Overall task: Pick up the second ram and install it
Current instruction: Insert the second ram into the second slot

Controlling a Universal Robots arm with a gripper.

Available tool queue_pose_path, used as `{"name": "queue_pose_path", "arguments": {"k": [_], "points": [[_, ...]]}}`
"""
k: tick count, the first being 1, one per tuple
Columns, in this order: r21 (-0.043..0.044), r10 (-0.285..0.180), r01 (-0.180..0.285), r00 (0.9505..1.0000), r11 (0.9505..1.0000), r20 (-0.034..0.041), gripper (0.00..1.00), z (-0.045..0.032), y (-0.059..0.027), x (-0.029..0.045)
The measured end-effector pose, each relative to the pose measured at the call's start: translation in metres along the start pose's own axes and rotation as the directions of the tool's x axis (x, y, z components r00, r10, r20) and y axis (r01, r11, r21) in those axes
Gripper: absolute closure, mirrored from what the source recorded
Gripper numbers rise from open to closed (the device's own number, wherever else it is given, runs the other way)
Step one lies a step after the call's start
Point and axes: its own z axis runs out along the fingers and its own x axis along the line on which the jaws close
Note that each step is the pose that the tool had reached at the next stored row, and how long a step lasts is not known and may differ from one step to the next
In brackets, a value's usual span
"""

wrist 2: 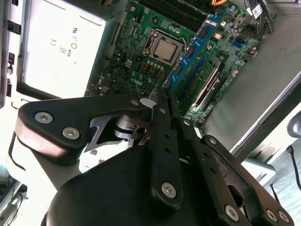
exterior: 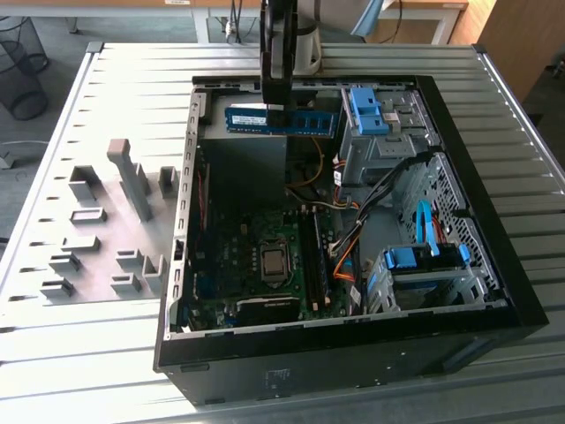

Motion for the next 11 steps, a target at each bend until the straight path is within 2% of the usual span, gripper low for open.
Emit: {"name": "queue_pose_path", "arguments": {"k": [11], "points": [[-0.0003, 0.035, -0.035, 0.9994, 0.9994, 0.0002, 0.86, 0.0002, 0.0, 0.0]]}}
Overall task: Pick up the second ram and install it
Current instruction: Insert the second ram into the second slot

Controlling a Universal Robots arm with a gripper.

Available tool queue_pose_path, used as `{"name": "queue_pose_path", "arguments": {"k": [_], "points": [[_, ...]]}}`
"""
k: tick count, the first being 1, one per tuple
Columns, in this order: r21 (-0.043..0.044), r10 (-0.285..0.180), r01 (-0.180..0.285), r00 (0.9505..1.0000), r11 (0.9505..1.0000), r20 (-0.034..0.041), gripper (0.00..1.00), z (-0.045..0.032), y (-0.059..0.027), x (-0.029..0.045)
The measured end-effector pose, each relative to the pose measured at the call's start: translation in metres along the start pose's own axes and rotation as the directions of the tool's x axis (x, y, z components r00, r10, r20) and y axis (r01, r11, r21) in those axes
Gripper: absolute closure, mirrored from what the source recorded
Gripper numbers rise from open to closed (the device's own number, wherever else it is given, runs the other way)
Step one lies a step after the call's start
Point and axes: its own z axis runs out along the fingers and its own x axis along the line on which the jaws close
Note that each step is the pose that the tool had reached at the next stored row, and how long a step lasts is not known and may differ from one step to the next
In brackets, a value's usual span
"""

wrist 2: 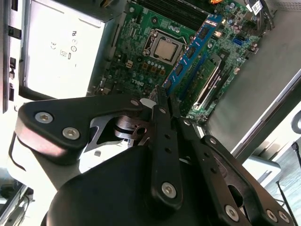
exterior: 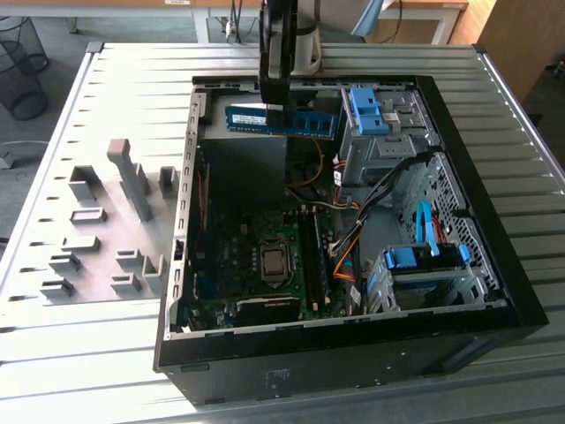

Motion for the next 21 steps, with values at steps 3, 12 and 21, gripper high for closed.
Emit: {"name": "queue_pose_path", "arguments": {"k": [3, 12, 21], "points": [[-0.0001, 0.014, -0.014, 0.9999, 0.9999, 0.0, 0.86, 0.0001, 0.0, 0.0], [-0.0003, 0.054, -0.054, 0.9986, 0.9986, 0.0003, 0.86, 0.0003, 0.0, 0.0], [-0.0006, 0.093, -0.093, 0.9957, 0.9957, 0.0006, 0.86, 0.0006, 0.0, 0.0]]}}
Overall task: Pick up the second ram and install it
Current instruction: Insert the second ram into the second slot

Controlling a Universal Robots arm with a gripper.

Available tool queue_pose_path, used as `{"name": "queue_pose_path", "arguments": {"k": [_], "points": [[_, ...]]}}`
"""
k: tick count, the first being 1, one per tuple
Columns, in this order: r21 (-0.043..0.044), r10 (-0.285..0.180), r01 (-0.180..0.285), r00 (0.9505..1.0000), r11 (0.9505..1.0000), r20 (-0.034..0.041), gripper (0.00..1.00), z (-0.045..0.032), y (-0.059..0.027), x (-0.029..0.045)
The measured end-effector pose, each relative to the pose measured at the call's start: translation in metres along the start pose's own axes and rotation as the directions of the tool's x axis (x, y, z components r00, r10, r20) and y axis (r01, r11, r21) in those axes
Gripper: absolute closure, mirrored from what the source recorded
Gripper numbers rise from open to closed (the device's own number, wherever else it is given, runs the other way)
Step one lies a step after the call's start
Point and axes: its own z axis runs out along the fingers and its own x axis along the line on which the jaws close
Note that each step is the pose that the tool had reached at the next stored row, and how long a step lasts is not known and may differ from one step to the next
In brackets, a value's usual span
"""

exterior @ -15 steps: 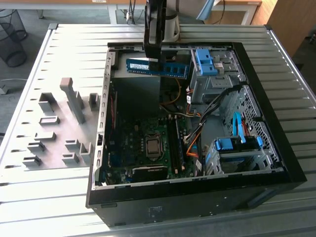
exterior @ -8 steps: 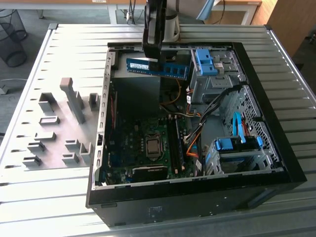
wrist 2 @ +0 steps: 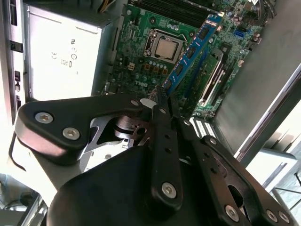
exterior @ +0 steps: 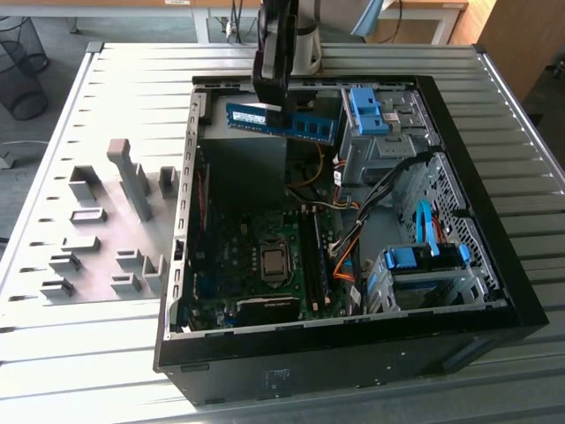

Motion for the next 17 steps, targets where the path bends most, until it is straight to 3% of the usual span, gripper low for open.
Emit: {"name": "queue_pose_path", "arguments": {"k": [17], "points": [[-0.0004, 0.076, -0.076, 0.9971, 0.9971, 0.0003, 0.86, 0.0005, 0.0, 0.0]]}}
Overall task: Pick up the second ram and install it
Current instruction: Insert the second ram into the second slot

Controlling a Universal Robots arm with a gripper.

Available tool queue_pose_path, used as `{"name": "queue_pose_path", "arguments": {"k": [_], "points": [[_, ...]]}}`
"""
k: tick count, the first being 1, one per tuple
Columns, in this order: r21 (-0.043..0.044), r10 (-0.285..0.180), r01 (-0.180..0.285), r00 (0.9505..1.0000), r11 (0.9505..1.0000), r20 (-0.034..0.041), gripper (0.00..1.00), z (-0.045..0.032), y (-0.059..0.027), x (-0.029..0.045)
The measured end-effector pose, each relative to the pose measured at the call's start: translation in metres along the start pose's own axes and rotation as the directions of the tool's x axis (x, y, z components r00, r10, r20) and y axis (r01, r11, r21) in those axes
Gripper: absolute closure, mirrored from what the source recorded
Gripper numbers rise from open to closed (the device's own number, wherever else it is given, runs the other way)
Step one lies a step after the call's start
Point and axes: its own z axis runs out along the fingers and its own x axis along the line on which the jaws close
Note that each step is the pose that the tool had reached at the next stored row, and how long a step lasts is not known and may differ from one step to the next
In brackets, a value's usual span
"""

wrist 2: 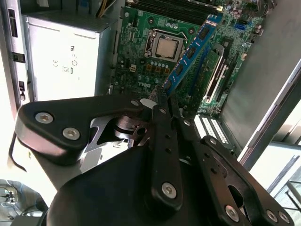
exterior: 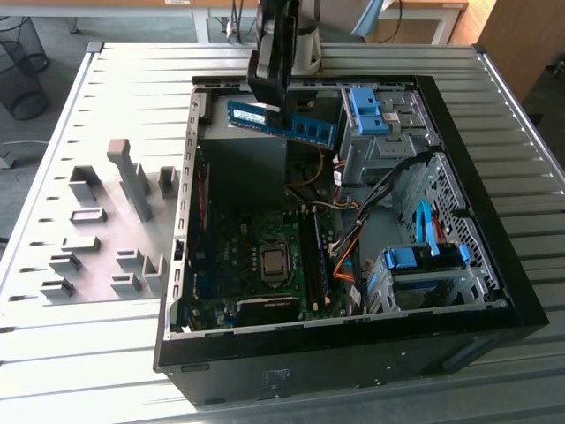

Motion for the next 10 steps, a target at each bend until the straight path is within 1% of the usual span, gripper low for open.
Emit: {"name": "queue_pose_path", "arguments": {"k": [10], "points": [[-0.0003, 0.044, -0.044, 0.999, 0.999, 0.0004, 0.86, 0.0004, 0.0, 0.0]]}}
